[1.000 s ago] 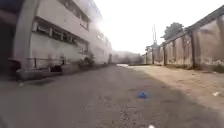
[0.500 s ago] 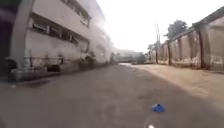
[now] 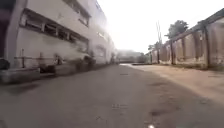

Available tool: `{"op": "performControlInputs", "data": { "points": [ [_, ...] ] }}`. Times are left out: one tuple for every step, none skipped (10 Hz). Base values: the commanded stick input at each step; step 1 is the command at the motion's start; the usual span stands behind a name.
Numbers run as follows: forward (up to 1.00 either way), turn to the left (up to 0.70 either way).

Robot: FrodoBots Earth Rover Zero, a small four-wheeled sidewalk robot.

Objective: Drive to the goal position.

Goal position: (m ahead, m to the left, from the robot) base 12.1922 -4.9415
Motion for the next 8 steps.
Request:
{"op": "performControlInputs", "data": {
  "points": [
    [1.0,0.0],
    [1.0,0.0],
    [1.0,0.0],
    [1.0,0.0],
    [1.0,0.0],
    [1.0,0.0],
    [1.0,0.0],
    [1.0,0.0]
  ]
}}
